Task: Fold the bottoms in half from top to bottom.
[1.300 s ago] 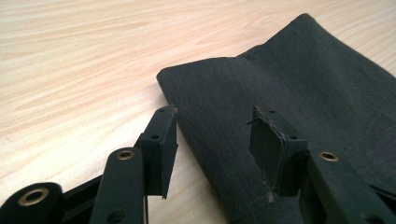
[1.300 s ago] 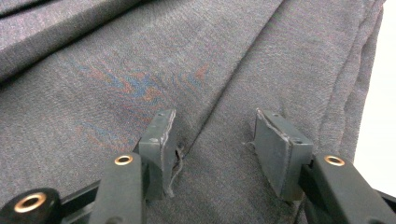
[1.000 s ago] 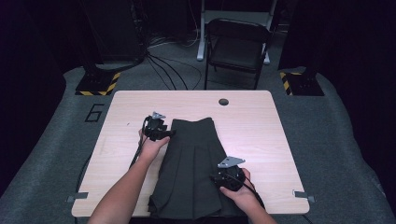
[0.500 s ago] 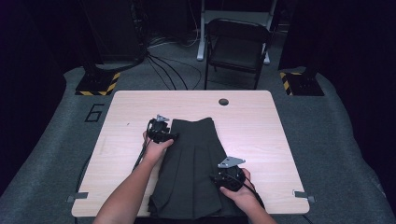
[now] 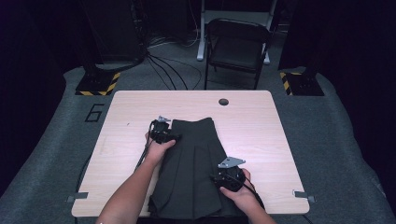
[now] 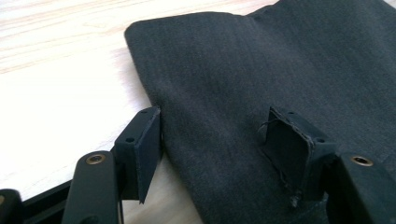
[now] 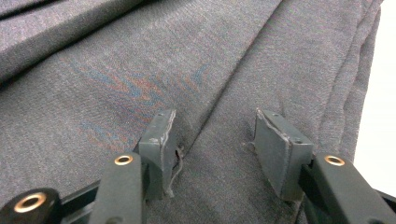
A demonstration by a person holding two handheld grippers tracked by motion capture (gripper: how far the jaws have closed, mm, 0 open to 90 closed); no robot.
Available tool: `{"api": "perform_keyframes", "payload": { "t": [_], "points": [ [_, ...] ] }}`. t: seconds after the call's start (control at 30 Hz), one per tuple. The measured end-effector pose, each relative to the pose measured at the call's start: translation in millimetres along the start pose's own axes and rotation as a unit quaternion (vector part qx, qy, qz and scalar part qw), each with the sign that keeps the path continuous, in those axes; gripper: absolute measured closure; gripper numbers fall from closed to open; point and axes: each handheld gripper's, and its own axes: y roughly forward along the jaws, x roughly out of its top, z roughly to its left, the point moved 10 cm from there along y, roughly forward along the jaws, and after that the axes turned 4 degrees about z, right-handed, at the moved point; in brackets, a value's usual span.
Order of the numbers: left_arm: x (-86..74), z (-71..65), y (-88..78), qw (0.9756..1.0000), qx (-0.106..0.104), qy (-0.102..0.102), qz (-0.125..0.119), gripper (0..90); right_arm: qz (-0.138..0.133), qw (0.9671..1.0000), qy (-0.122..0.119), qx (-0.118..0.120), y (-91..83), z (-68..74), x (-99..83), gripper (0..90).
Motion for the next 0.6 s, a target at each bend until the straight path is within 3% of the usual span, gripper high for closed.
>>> {"api": "perform_keyframes", "payload": {
  "t": [0.27, 0.43, 0.6],
  "points": [
    [5.4, -1.3, 1.5, 0.9998, -0.013, -0.012, 0.001, 39.4, -0.006, 1.0, -0.003, -0.004, 0.4, -0.8, 0.3, 48.6],
    [7.6, 2.5, -2.8, 0.9994, -0.006, -0.034, -0.002, 59.0, -0.005, 1.0, 0.0, -0.004, 0.1, -0.6, 0.0, 48.6],
    [10.1, 1.5, -6.9, 0.9995, 0.008, -0.03, -0.004, 76.6, -0.005, 1.0, 0.0, -0.004, 0.1, -0.7, 0.0, 48.6]
  ]
}}
